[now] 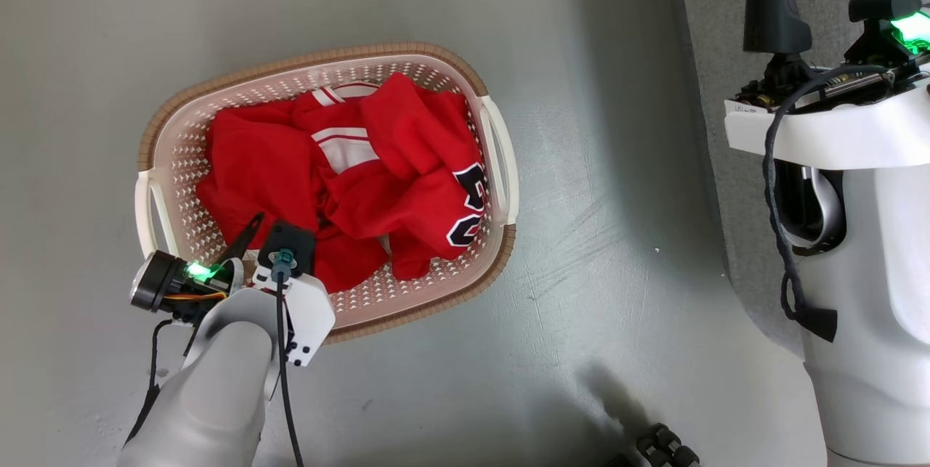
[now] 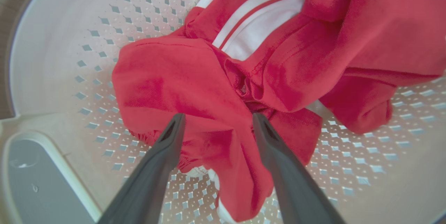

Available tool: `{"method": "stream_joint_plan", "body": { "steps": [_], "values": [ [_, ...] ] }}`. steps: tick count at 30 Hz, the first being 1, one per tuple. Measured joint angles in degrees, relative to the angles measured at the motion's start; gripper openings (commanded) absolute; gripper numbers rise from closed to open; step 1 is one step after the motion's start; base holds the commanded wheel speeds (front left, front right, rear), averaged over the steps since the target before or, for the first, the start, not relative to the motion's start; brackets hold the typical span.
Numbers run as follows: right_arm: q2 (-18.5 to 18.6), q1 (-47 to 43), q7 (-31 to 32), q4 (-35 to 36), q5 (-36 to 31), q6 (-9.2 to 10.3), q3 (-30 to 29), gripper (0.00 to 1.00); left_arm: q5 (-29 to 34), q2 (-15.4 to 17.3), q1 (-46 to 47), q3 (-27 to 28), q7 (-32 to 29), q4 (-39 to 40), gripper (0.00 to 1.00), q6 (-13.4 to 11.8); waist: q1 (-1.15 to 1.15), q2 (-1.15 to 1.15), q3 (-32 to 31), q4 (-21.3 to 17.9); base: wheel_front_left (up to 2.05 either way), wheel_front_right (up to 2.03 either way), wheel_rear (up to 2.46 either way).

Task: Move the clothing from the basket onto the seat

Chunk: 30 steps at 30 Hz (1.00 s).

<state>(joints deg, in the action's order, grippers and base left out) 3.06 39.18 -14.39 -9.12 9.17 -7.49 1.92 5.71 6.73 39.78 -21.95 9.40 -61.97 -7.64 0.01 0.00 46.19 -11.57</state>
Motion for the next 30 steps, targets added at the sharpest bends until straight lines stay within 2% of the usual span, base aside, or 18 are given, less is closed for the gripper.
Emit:
{"method": "stream_joint_plan", "body": {
  "steps": [13,15,16,18,19,21,30],
  "values": [
    [-0.01,1.02,-0.01,1.08,1.56,0.00,0.37,1.00,0.03,0.43,1.56,0.22,-3.46,-2.99,1.00,-1.67,0.00,0.00,1.84,-1.40,0.00,0.00,0.00],
    [-0.01,1.02,-0.01,1.11,1.80,0.00,0.40,1.00,0.46,0.23,2.08,-0.21,-3.99,-3.02,0.93,-2.24,0.00,0.00,2.09,-1.64,0.00,0.00,0.00],
    [-0.01,1.02,-0.01,1.12,1.96,0.00,0.42,1.00,0.63,0.21,2.39,-0.42,-4.44,-3.16,0.85,-2.54,0.00,0.00,2.20,-1.75,0.00,0.00,0.00],
    [-0.01,1.03,-0.01,1.21,2.35,0.00,0.55,1.00,0.85,0.34,2.88,-0.73,-4.98,-3.66,0.47,-2.91,0.00,0.00,2.43,-1.99,0.00,0.00,0.00],
    [-0.01,1.03,-0.01,1.25,2.54,0.00,0.59,1.00,1.15,0.48,2.96,-0.74,-5.09,-3.88,0.35,-3.01,0.00,0.00,2.54,-2.11,0.00,0.00,0.00],
    [-0.01,1.03,-0.03,1.38,2.89,0.00,0.58,1.00,1.27,0.60,3.02,-0.79,-5.43,-4.17,0.00,-3.58,0.00,0.00,2.76,-2.35,0.00,0.00,0.00],
    [-0.01,1.04,-0.05,1.41,3.01,0.00,-0.60,1.00,1.63,0.02,4.28,-1.45,-4.82,-3.65,0.00,-3.98,0.00,0.00,2.92,-2.74,0.00,0.00,0.00]
  ]
}}
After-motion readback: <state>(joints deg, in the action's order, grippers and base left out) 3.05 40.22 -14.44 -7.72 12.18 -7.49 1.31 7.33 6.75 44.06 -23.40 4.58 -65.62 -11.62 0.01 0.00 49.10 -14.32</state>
